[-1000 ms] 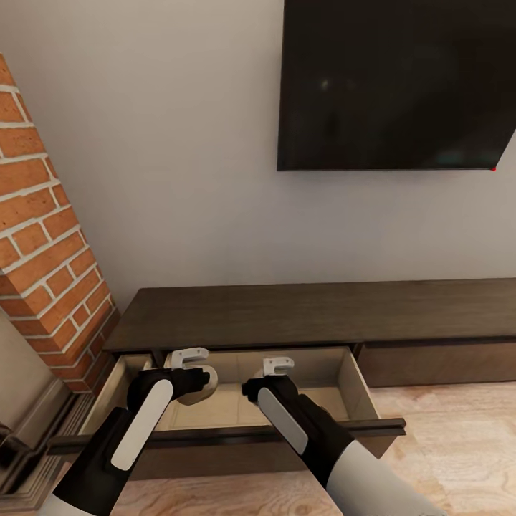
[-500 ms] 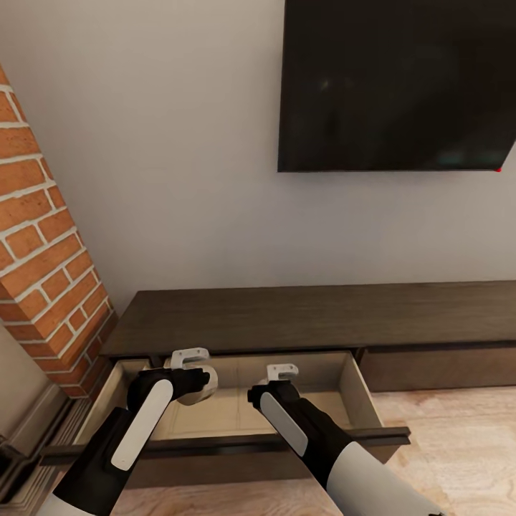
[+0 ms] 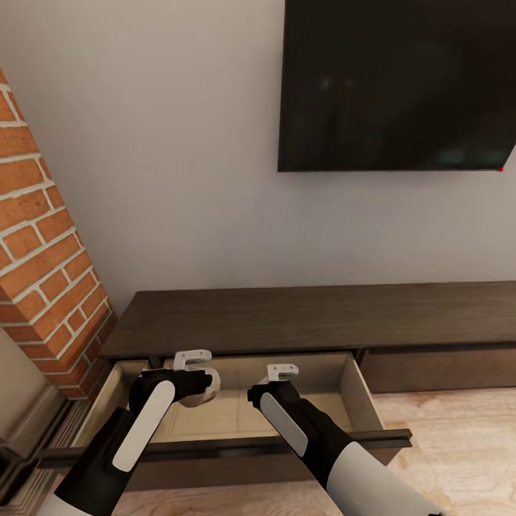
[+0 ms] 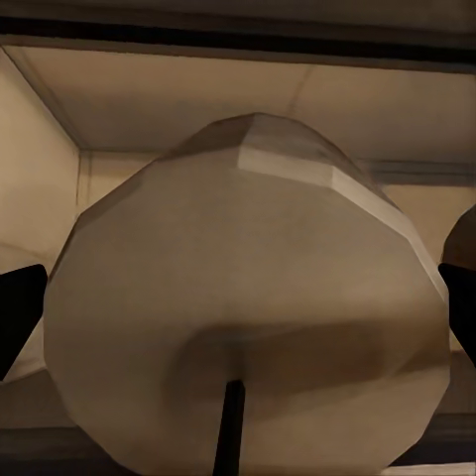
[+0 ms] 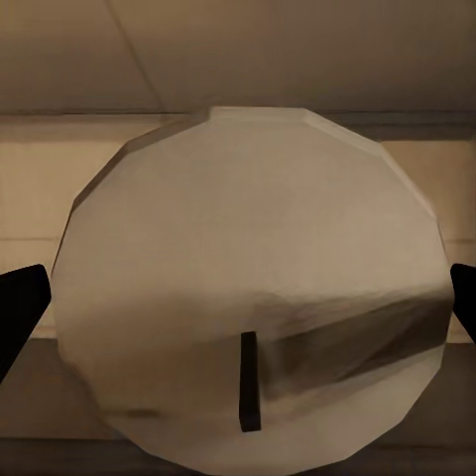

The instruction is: Place each of the two pumpkins and all three candles from the living room inside a cabinet in the living room (use any cabinet), then make sure every cabinet is closed, and position the cauldron so it is next to a table in the living room.

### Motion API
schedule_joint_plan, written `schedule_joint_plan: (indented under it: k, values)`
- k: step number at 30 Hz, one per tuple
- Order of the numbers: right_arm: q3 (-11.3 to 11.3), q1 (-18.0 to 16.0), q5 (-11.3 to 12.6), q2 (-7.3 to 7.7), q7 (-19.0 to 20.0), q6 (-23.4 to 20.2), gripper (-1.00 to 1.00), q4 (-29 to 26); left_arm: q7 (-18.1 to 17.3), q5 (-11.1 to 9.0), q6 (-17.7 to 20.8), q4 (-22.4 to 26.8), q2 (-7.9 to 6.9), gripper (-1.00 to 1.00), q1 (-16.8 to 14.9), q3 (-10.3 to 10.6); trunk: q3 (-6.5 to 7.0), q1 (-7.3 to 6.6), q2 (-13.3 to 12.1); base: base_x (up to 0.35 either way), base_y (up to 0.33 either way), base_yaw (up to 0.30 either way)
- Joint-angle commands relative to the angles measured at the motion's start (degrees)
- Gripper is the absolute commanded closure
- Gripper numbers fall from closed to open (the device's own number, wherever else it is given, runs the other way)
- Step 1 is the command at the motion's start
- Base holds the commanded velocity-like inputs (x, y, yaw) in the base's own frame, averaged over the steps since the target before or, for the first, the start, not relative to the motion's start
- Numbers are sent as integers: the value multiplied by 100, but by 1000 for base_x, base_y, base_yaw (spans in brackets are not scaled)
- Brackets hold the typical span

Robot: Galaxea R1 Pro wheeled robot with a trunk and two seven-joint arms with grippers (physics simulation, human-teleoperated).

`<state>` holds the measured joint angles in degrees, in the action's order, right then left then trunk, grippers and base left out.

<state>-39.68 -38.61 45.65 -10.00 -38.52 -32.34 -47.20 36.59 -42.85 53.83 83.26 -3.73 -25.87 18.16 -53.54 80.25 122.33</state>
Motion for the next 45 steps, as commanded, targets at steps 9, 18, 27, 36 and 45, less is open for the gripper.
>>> schedule_joint_plan:
  k: [9, 18, 27, 36, 45]
  values:
    - [-26, -7, 29, 0, -43, 111, 100, -5, 65, -74, 5, -65, 3, 100, -6, 12, -167, 197, 365, 0, 0, 0]
    - [-31, -7, 23, 0, -48, 130, 100, -107, 64, -79, 6, -90, 4, 100, -6, 12, -329, 395, 726, 0, 0, 0]
    - [-36, -7, 30, 0, -42, 206, 100, -201, 59, -121, 6, -82, 2, 100, -6, 7, -365, 439, 806, 0, 0, 0]
    - [-40, -7, 32, 0, -42, 211, 100, -202, 59, -122, 5, -82, -4, 100, -6, 4, -365, 439, 806, 80, 0, 0]
    - [-40, -7, 32, 0, -42, 211, 100, -202, 59, -115, 5, -82, -3, 100, -6, 4, -365, 439, 806, 61, 11, 0]
